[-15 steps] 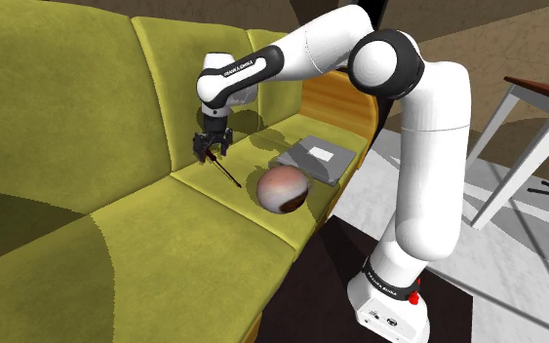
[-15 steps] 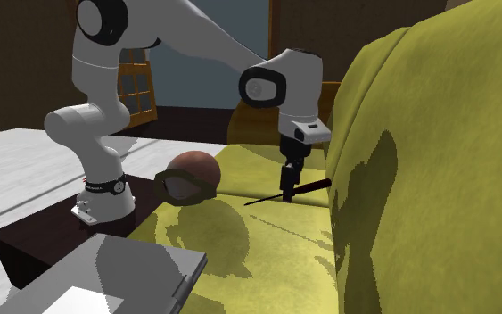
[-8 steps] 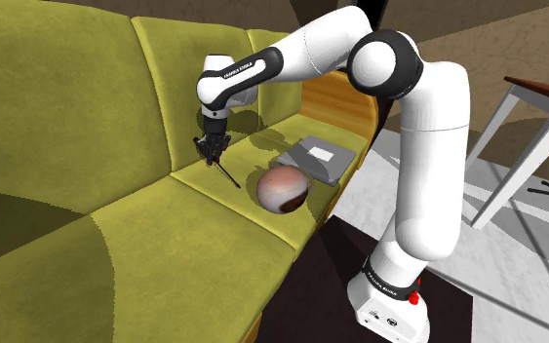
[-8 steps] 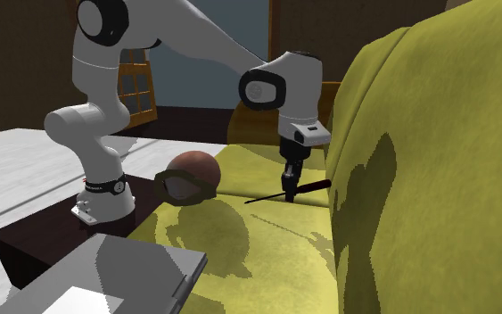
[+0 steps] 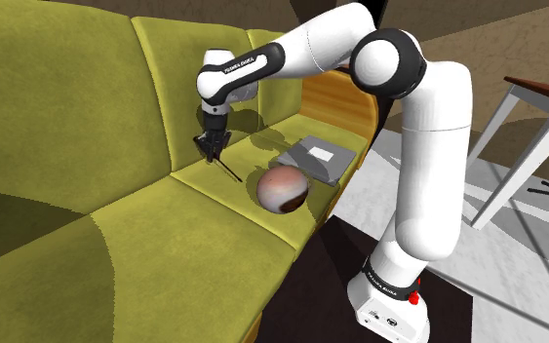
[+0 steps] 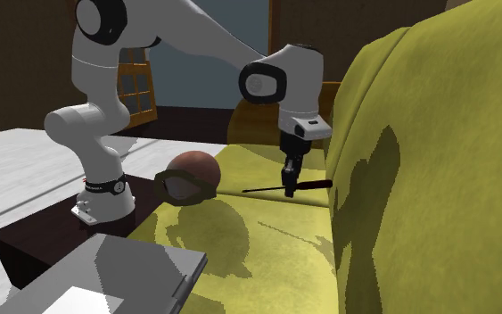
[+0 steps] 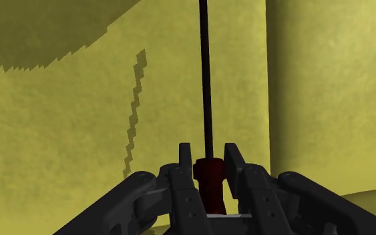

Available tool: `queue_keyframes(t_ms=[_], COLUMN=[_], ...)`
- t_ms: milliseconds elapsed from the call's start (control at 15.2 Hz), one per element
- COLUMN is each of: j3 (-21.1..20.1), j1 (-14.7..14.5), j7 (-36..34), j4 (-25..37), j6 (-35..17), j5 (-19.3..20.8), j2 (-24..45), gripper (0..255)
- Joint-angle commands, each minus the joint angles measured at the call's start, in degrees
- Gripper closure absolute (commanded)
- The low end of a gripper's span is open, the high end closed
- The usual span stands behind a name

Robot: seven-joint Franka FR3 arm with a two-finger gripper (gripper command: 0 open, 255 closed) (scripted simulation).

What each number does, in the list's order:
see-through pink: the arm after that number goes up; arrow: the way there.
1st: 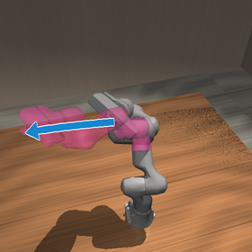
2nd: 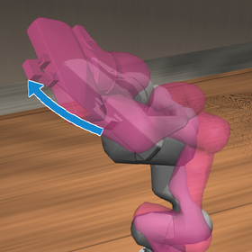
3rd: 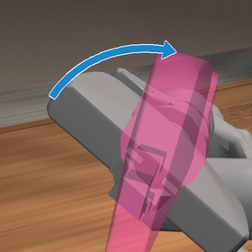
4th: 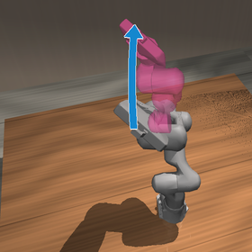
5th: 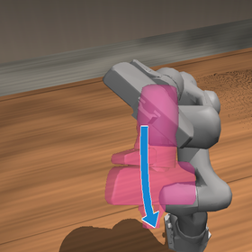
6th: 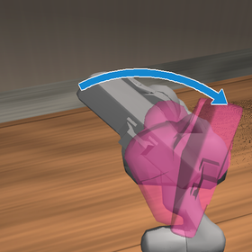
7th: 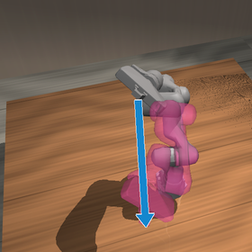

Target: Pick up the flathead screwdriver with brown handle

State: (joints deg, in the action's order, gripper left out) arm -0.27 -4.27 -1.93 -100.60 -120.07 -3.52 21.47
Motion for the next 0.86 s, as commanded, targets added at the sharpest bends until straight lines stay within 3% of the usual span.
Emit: queue_keyframes(t_ms=[0,792], j3=[0.1,0.1], j1=[0.1,0.1], j7=[0.0,-0.4], j4=[0.8,5.1], j6=[1.1,7.9], j5=[0.0,0.2], j2=[-0.8,-3.4], gripper=[255,255])
